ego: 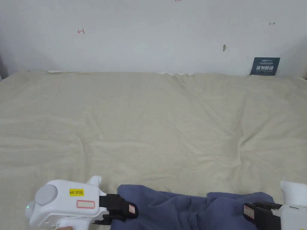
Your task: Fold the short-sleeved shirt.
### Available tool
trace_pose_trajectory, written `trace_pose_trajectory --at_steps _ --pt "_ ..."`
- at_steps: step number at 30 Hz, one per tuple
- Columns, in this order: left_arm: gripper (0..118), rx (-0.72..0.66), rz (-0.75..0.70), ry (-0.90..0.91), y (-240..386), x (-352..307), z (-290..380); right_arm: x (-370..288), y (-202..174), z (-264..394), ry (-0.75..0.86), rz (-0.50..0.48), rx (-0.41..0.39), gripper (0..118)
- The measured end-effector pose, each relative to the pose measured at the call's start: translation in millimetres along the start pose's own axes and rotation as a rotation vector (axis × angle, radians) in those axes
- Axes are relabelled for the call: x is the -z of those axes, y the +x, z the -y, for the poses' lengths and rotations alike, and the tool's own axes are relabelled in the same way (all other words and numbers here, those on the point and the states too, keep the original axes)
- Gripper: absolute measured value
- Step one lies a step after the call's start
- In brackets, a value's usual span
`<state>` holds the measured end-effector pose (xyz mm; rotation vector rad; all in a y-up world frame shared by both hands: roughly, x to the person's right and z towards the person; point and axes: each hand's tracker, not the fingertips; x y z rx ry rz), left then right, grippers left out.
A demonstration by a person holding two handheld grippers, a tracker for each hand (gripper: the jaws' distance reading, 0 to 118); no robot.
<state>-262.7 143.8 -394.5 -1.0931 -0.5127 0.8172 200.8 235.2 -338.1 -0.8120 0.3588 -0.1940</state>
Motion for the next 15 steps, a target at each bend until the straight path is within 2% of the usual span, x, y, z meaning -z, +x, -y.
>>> trace_pose_trajectory --at_steps 15 --pt "9 -0.039 -0.267 0.228 -8.2 -156.2 4.2 6.5 1.4 -4.3 0.024 -0.020 0.027 0"
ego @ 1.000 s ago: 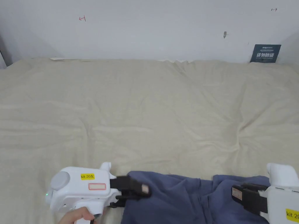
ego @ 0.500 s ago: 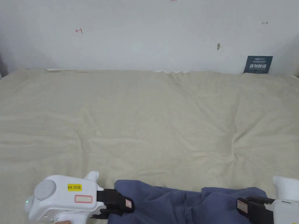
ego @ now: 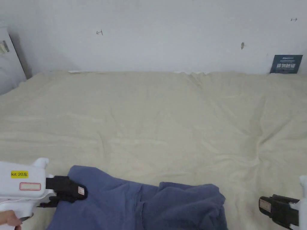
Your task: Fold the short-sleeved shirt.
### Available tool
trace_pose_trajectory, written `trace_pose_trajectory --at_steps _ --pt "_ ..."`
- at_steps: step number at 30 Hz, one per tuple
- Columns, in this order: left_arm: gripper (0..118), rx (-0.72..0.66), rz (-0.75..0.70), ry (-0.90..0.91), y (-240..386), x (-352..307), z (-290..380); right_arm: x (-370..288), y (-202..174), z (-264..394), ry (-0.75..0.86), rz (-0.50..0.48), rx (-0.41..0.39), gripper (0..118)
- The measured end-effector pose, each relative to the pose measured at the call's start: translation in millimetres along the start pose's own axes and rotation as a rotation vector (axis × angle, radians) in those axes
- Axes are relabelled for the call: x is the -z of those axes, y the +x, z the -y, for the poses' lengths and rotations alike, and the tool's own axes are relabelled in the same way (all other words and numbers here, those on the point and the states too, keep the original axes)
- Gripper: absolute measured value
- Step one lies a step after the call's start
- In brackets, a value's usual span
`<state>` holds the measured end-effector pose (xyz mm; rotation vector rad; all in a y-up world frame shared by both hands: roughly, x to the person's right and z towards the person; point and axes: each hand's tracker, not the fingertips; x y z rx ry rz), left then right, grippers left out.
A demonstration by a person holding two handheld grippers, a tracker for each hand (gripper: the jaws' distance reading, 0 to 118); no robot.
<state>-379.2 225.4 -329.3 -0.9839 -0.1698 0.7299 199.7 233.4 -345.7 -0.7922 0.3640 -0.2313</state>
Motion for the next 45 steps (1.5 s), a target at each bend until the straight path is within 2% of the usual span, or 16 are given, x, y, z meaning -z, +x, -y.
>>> trace_pose_trajectory --at_steps 3,10,14,18,22,25,28,29,30,31,32,33,35,41,45 --pt "9 0.016 -0.020 0.017 14.9 -12.9 4.7 4.1 -3.8 0.4 0.000 -0.014 -0.002 0" --pt "9 0.005 0.047 -0.004 81.3 2.1 11.9 6.5 -5.2 3.0 -0.003 -0.043 -0.011 0" --pt "9 0.110 0.085 -0.065 133.7 30.8 16.1 3.7 3.9 5.2 0.009 -0.056 -0.001 0" --pt "9 0.102 0.140 -0.171 171.9 81.2 26.6 -0.4 17.4 9.0 0.014 -0.054 0.032 0" --pt "9 0.215 0.069 -0.255 205.0 133.5 44.3 -7.6 33.2 13.5 0.026 -0.050 0.068 0" --pt "9 0.243 0.041 -0.300 214.7 163.4 50.5 -13.0 42.3 15.3 0.034 -0.037 0.078 0" --pt "11 0.281 0.000 -0.326 220.7 178.4 57.5 -15.3 53.3 16.6 0.053 -0.023 0.123 0" --pt "17 0.294 -0.009 -0.323 221.3 178.5 57.4 -15.0 55.9 16.3 0.049 -0.023 0.132 0" --pt "35 0.311 -0.008 -0.322 221.4 176.4 57.4 -14.7 57.4 16.3 0.047 -0.022 0.133 0" --pt "76 0.320 0.017 -0.315 221.1 171.5 57.1 -14.7 57.8 16.7 0.047 -0.017 0.130 0" --pt "103 0.310 0.069 -0.313 221.2 166.3 56.7 -14.7 57.2 17.0 0.046 -0.011 0.127 0" --pt "103 0.296 0.095 -0.318 221.2 162.5 55.4 -14.6 57.2 17.4 0.045 -0.009 0.127 0" --pt "118 0.289 0.111 -0.289 222.4 146.0 53.8 -13.8 56.5 17.7 0.042 -0.019 0.130 0" --pt "118 0.388 0.116 -0.188 225.5 92.0 40.6 -11.4 50.3 16.4 0.040 -0.031 0.115 0" --pt "117 0.343 0.047 -0.120 202.7 79.3 34.4 -11.7 48.6 15.2 0.046 -0.040 0.108 0"
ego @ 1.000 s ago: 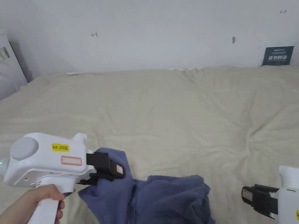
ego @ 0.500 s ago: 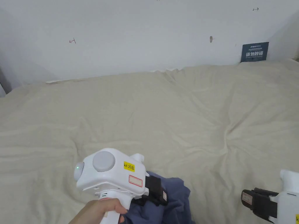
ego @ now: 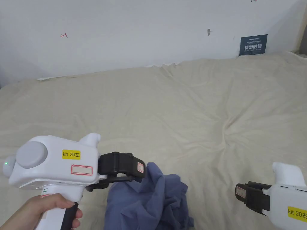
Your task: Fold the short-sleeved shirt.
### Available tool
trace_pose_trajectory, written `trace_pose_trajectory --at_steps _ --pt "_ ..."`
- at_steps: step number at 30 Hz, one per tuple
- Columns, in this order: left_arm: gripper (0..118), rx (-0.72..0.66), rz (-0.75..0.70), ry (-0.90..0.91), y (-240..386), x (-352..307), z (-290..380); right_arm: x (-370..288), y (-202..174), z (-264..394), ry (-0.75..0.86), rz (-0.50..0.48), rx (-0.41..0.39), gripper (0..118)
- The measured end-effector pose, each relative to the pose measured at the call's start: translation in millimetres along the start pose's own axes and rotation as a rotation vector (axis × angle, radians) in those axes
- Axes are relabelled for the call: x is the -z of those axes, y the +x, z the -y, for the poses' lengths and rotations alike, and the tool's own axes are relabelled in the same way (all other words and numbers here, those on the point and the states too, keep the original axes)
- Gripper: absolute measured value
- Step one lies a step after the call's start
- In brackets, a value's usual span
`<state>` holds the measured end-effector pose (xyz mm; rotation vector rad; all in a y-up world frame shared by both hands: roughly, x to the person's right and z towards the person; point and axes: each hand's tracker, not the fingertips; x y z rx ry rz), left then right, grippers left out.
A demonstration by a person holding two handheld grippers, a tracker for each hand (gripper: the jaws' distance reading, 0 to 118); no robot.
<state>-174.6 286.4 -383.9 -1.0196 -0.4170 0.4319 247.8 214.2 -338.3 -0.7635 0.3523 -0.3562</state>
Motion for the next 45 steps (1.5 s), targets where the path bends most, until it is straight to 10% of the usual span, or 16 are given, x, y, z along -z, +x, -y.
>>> trace_pose_trajectory --at_steps 2,4,6,26,41,45 --pt "100 -0.021 -0.081 -0.014 -9.9 6.2 2.9 -0.3 -0.4 -0.3 0.001 -0.002 0.001 0" --pt "46 -0.014 -0.078 -0.021 -20.0 21.5 5.3 -0.9 -0.1 0.0 0.001 -0.007 0.001 0" --pt "22 -0.033 -0.140 -0.072 -18.6 41.5 12.6 -0.8 1.9 0.2 0.000 -0.007 0.002 0" --pt "19 0.098 0.139 -0.244 67.5 141.0 44.3 -9.6 23.1 2.5 -0.004 0.012 0.044 0" --pt "5 -0.188 0.130 0.116 -77.9 -9.0 52.3 63.4 -110.7 7.0 -0.115 -0.160 -0.272 0" --pt "2 -0.232 0.137 0.136 -99.7 -15.8 59.1 95.2 -129.7 30.1 -0.184 -0.042 -0.415 0"
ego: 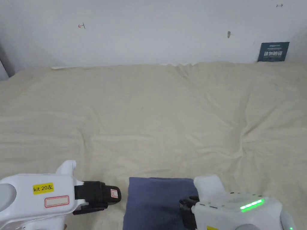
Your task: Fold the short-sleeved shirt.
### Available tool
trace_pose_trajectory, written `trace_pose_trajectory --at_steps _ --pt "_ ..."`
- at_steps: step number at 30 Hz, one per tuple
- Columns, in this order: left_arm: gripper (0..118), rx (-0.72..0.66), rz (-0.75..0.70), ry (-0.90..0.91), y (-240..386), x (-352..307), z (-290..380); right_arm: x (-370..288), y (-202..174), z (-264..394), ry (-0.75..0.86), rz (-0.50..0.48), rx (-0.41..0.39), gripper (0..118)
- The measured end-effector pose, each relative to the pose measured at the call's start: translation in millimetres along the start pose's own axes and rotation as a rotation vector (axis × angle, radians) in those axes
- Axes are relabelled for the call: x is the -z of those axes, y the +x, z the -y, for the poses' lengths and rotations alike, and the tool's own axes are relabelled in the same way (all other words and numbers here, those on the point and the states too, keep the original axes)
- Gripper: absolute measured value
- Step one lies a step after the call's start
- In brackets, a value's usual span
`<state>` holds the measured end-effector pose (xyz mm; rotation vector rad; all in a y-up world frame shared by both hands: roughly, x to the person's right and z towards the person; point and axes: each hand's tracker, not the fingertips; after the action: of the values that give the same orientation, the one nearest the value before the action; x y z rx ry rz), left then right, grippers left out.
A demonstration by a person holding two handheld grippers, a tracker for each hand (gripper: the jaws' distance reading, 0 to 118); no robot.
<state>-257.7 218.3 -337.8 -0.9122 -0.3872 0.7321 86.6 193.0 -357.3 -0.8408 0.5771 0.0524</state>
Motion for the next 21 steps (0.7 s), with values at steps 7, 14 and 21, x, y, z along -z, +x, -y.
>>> trace_pose_trajectory --at_steps 7,14,21 --pt "1 0.012 0.024 -0.048 -14.1 13.7 -0.3 16.5 12.2 12.4 -0.025 0.002 0.067 0" --pt "36 -0.006 0.060 -0.112 -32.7 40.4 -7.2 17.7 10.7 10.6 -0.036 0.014 0.042 0" --pt "115 0.018 0.091 -0.202 -33.8 74.7 -14.7 17.3 16.4 8.4 -0.042 -0.017 0.089 0"
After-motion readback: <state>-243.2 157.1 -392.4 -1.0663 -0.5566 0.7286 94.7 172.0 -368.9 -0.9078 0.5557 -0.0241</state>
